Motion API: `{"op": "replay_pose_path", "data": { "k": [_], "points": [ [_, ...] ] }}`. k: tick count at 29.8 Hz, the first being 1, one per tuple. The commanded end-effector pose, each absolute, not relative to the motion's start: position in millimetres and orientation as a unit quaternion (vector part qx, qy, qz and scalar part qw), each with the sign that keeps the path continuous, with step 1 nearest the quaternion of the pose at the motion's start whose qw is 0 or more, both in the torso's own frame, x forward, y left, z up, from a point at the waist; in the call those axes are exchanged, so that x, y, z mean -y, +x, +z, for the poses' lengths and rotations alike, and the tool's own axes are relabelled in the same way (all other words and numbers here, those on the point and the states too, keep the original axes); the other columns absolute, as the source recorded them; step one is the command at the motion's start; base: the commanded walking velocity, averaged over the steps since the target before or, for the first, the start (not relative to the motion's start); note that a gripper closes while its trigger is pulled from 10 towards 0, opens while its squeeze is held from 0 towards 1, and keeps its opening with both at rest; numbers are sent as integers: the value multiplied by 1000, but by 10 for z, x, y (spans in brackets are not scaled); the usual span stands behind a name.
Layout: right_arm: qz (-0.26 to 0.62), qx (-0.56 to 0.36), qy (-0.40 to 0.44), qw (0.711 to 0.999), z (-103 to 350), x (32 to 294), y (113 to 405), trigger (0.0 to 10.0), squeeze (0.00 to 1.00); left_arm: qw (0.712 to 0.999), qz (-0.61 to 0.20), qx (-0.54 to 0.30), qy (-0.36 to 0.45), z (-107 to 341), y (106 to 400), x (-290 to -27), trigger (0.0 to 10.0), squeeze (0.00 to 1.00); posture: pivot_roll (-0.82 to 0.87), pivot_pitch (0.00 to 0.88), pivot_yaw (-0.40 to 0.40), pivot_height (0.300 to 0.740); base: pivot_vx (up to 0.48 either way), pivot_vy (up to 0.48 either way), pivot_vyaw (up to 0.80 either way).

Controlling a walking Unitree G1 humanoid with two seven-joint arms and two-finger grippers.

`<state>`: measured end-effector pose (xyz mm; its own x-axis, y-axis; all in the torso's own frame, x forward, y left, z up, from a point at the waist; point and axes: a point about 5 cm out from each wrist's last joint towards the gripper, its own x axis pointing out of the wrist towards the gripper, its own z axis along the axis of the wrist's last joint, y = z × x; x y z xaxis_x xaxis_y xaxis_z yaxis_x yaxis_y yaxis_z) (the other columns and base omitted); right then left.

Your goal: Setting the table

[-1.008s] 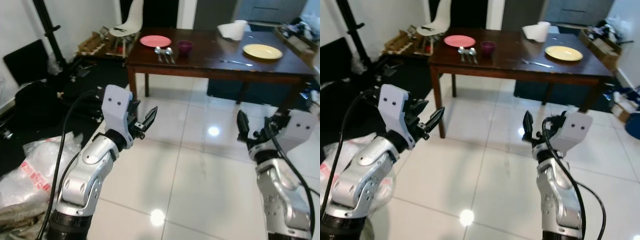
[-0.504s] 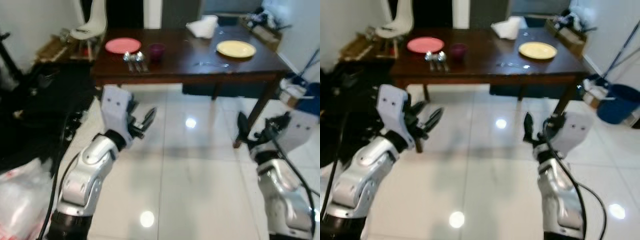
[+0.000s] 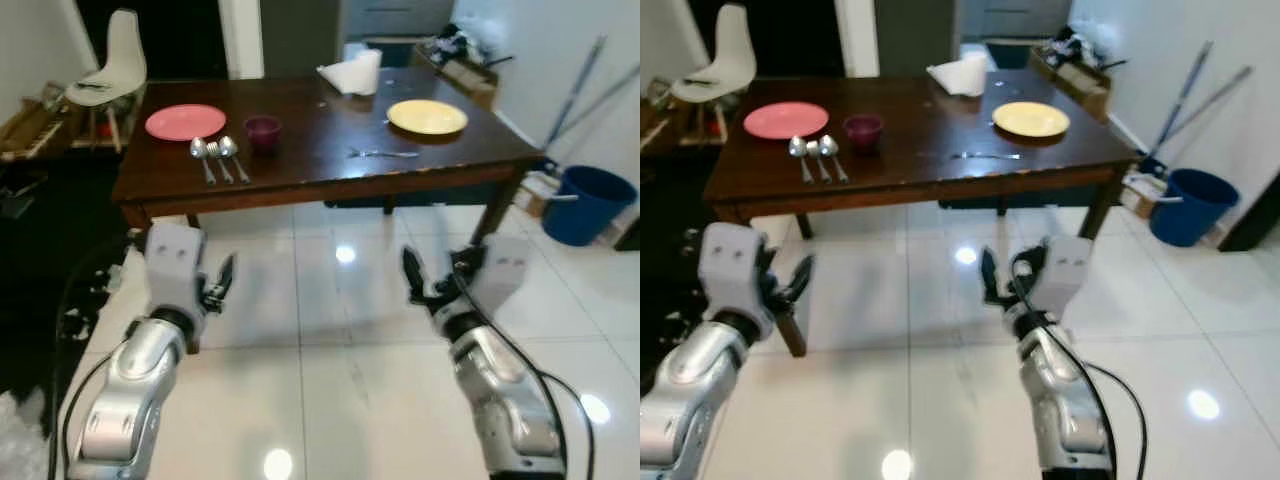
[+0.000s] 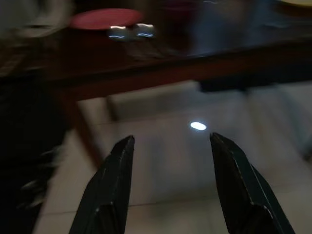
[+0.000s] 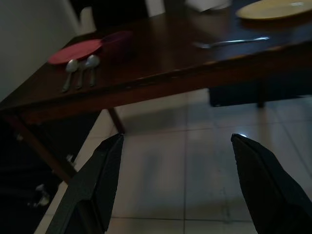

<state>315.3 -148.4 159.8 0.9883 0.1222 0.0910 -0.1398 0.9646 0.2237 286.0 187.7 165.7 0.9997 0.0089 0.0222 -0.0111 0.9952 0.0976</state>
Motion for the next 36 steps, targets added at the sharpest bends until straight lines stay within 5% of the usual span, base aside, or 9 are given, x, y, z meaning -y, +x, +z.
{"op": "replay_pose_path", "data": {
  "k": [1, 8, 20, 36],
  "points": [
    [75, 53, 113, 989, 1652, 1440, 3192, 10000, 0, 997, 43, 18, 61, 1677, 2814, -2011, 10000, 0, 69, 0, 4, 740, 480, 0, 0],
    [76, 67, 107, 989, 1746, 1496, 3336, 10000, 0, 995, 69, 36, 62, 1761, 2793, -2074, 10000, 0, 104, 0, -13, 740, 480, 0, 0],
    [71, 76, 94, 990, 1742, 1558, 3316, 10000, 0, 997, 19, 53, 50, 1845, 2977, -1777, 10000, 0, 48, 0, 17, 740, 480, 0, 0],
    [166, 5, 67, 984, 1506, 1286, 3223, 10000, 0, 997, -1, 57, 49, 1850, 3018, -1677, 10000, 0, 33, 0, 26, 740, 480, 0, 0]
  ]
}}
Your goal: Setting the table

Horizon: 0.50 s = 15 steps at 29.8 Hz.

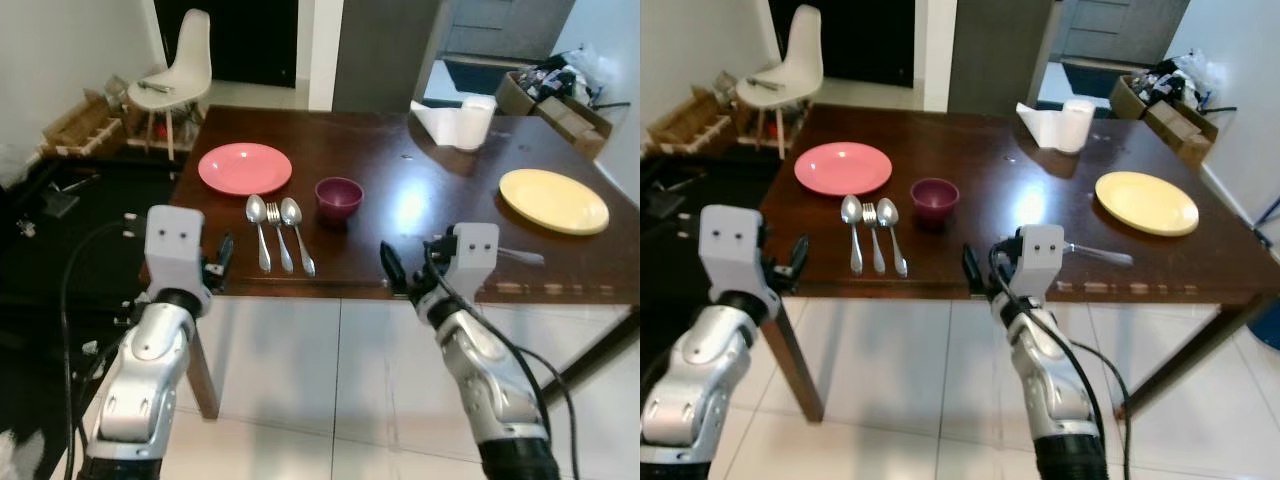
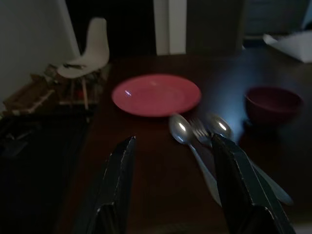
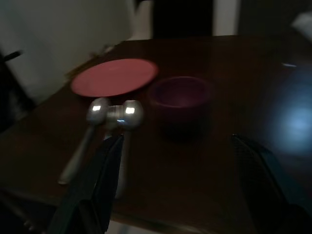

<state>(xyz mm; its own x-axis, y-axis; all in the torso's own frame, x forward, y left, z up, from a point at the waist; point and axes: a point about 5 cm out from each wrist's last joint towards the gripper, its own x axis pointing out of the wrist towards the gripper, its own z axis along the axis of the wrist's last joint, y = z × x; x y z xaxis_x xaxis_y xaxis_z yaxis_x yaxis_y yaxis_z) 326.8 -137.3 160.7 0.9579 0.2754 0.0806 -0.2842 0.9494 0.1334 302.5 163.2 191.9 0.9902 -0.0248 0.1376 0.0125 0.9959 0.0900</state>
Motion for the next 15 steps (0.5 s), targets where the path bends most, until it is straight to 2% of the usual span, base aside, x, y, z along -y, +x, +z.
{"op": "replay_pose_path", "data": {
  "k": [1, 7, 15],
  "points": [
    [177, -3, 62, 982, 1487, 1260, 3211, 10000, 0, 997, -2, 57, 49, 1850, 3020, -1676, 10000, 0, 32, 0, 26, 740, 480, 0, 0],
    [250, -45, 46, 966, 1338, 1059, 3072, 10000, 0, 997, -11, 57, 54, 1836, 3010, -1640, 10000, 0, 31, 0, 26, 740, 480, 0, 0],
    [297, -91, 29, 950, 1179, 999, 2958, 10000, 0, 996, -25, 59, 58, 1827, 3009, -1606, 10000, 0, 27, 0, 28, 740, 480, 0, 0]
  ]
}}
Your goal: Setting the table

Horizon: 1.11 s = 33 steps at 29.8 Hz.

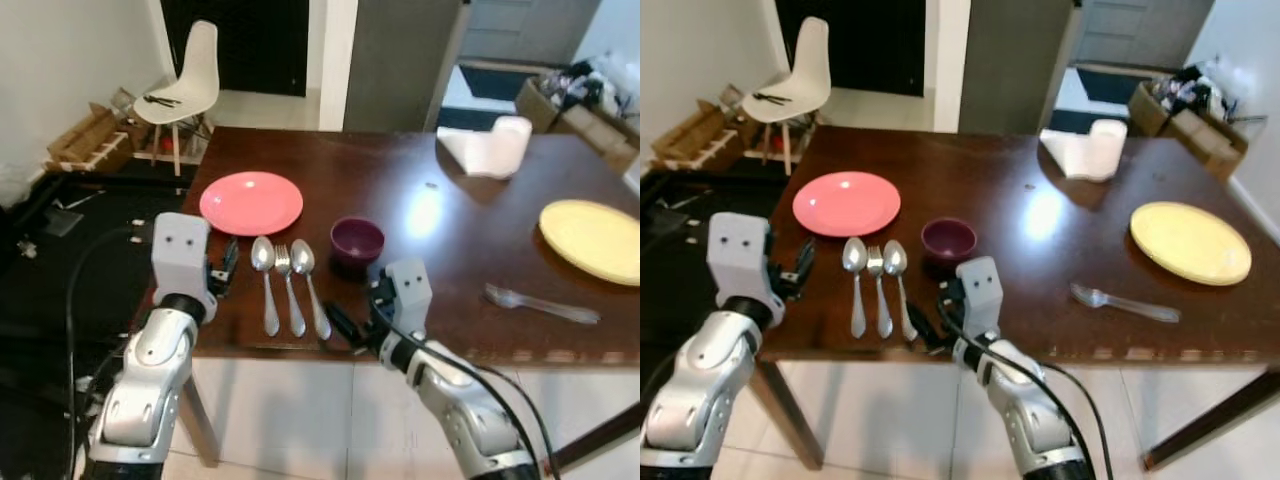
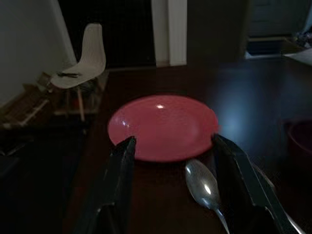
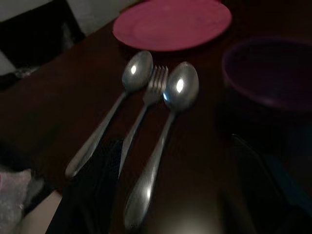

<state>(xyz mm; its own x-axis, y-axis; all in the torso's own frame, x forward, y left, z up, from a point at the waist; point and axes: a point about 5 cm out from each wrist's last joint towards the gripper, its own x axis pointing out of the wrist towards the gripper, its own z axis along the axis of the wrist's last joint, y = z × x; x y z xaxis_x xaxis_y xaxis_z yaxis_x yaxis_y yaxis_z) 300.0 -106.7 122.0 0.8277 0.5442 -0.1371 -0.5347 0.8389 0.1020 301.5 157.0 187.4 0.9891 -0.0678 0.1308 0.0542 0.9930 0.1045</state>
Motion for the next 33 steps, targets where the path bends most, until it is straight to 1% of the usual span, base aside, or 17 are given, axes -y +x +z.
{"op": "replay_pose_path", "data": {
  "k": [1, 3, 4, 8, 10, 13, 14, 18, 24, 30, 33],
  "points": [
    [310, -96, 26, 946, 1161, 985, 2935, 10000, 0, 996, -30, 59, 57, 1828, 3010, -1596, 10000, 0, 26, 0, 28, 740, 480, 0, 0],
    [335, -113, 28, 935, 1114, 960, 2879, 10000, 0, 994, -64, 57, 70, 1833, 2996, -1539, 10000, 0, 24, 0, 27, 740, 197, 0, 0],
    [335, -113, 28, 935, 1114, 960, 2879, 10000, 0, 994, -64, 57, 70, 1833, 2996, -1539, 10000, 0, 24, 0, 27, 740, 0, 0, 0],
    [341, -148, 47, 927, 1025, 965, 2838, 10000, 0, 983, -146, 61, 89, 1884, 2932, -1424, 10000, 0, 25, 0, 27, 740, 0, 0, 0],
    [340, -154, 51, 926, 1010, 968, 2836, 10000, 0, 981, -162, 61, 93, 1897, 2923, -1405, 10000, 0, 26, 0, 26, 740, 0, 0, 0],
    [320, -168, 56, 931, 966, 967, 2921, 10000, 0, 969, -212, 65, 112, 1972, 2930, -1331, 10000, 0, 32, 0, 23, 740, 0, 0, 0],
    [320, -168, 56, 931, 966, 967, 2921, 10000, 0, 969, -212, 65, 112, 1972, 2930, -1331, 10000, 0, 32, 0, 23, 740, 0, 0, 0],
    [338, -164, 76, 924, 1025, 820, 3055, 10000, 0, 948, -279, 57, 144, 2037, 2962, -1249, 10000, 0, 36, 0, 27, 740, 0, 0, 0],
    [355, -177, 70, 915, 1050, 732, 3100, 10000, 0, 934, -315, 45, 164, 2096, 2965, -1243, 10000, 0, 44, 0, 22, 740, 0, 0, 0],
    [353, -215, 59, 909, 943, 735, 3123, 10000, 0, 931, -322, 42, 166, 2136, 2955, -1254, 10000, 0, 56, 14, 6, 740, 0, 0, 0],
    [344, -242, 51, 906, 851, 753, 3140, 10000, 0, 928, -333, 37, 164, 2129, 2918, -1219, 10000, 0, 66, 37, -8, 740, 0, 0, 0]
  ]
}}
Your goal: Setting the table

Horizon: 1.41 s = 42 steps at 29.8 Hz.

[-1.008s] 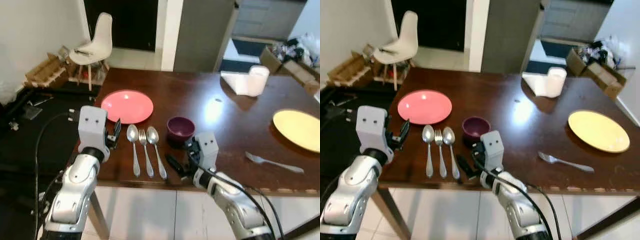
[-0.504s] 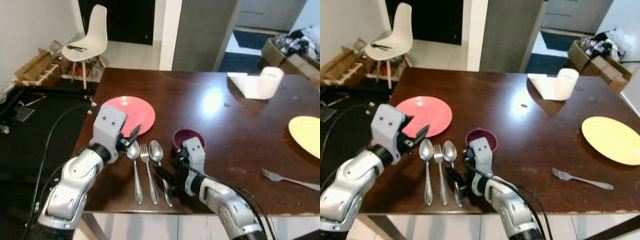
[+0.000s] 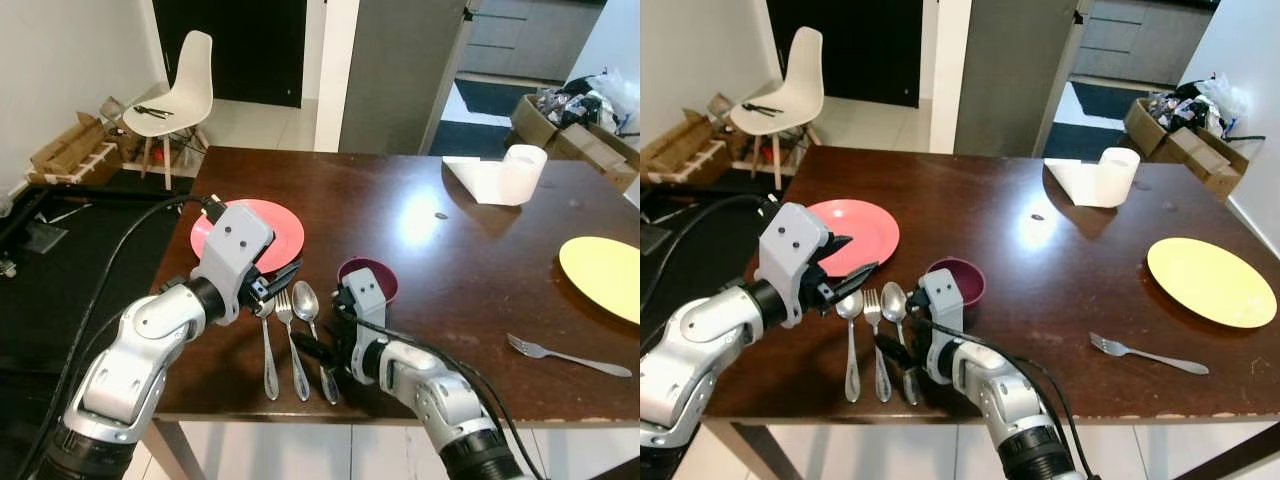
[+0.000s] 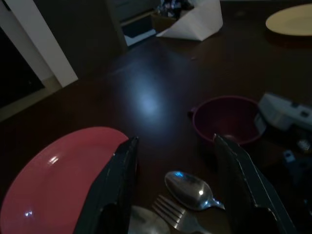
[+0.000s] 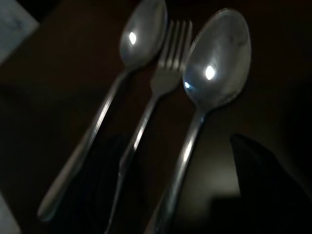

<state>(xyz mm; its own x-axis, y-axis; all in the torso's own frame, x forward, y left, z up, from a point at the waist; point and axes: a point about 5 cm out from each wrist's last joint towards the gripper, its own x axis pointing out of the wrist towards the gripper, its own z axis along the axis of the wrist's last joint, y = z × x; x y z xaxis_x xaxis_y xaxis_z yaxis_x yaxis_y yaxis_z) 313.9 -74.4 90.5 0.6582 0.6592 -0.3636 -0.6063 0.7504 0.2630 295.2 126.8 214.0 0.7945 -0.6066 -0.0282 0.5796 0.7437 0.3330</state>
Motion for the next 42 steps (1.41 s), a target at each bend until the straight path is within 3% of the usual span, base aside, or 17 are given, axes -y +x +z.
{"op": "replay_pose_path", "data": {
  "k": [1, 5, 18, 22, 30, 32, 35, 36, 38, 39, 40, 42],
  "points": [
    [344, -242, 51, 906, 851, 753, 3140, 10000, 0, 928, -333, 37, 164, 2129, 2918, -1219, 10000, 0, 66, 37, -8, 740, 0, 0, 0],
    [333, -261, 48, 905, 795, 782, 3194, 10000, 0, 914, -370, 28, 163, 2140, 2783, -1157, 10000, 0, 78, 61, -21, 740, 0, 0, 0],
    [373, -283, 8, 884, 756, 731, 3198, 10000, 0, 916, -369, 20, 155, 2123, 2699, -1122, 10000, 0, 88, 95, -55, 740, 0, 0, 0],
    [389, -306, -51, 867, 656, 770, 3165, 10000, 0, 919, -365, 15, 149, 2109, 2658, -1103, 10000, 0, 90, 109, -75, 740, 0, 0, 0],
    [364, -334, -84, 865, 523, 871, 3154, 10000, 0, 922, -361, 12, 143, 2099, 2635, -1081, 10000, 0, 97, 123, -101, 740, 0, 0, 0],
    [346, -353, -102, 863, 429, 939, 3128, 9059, 0, 923, -358, 10, 140, 2091, 2617, -1074, 10000, 0, 99, 127, -105, 740, 0, 0, 0],
    [344, -357, -105, 862, 408, 952, 3119, 9059, 0, 923, -357, 9, 139, 2089, 2612, -1073, 10000, 0, 99, 127, -105, 740, 0, 0, 0],
    [341, -364, -115, 859, 369, 977, 3097, 4706, 0, 924, -357, 8, 139, 2085, 2607, -1071, 10000, 0, 99, 128, -104, 740, 0, 0, 0],
    [341, -364, -115, 859, 369, 977, 3097, 4706, 0, 924, -357, 8, 139, 2085, 2607, -1071, 10000, 0, 99, 128, -104, 740, 0, 0, 0],
    [335, -371, -129, 857, 321, 1018, 3073, 588, 0, 924, -357, 8, 138, 2084, 2603, -1068, 10000, 0, 99, 130, -105, 740, 0, 0, 0],
    [333, -378, -148, 851, 270, 1065, 3045, 0, 0, 924, -356, 7, 137, 2084, 2600, -1064, 10000, 0, 97, 131, -107, 740, 0, 0, 0],
    [332, -386, -161, 846, 221, 1113, 3014, 0, 0, 925, -355, 6, 136, 2086, 2600, -1063, 10000, 0, 95, 130, -108, 740, 0, 0, 0]
  ]
}}
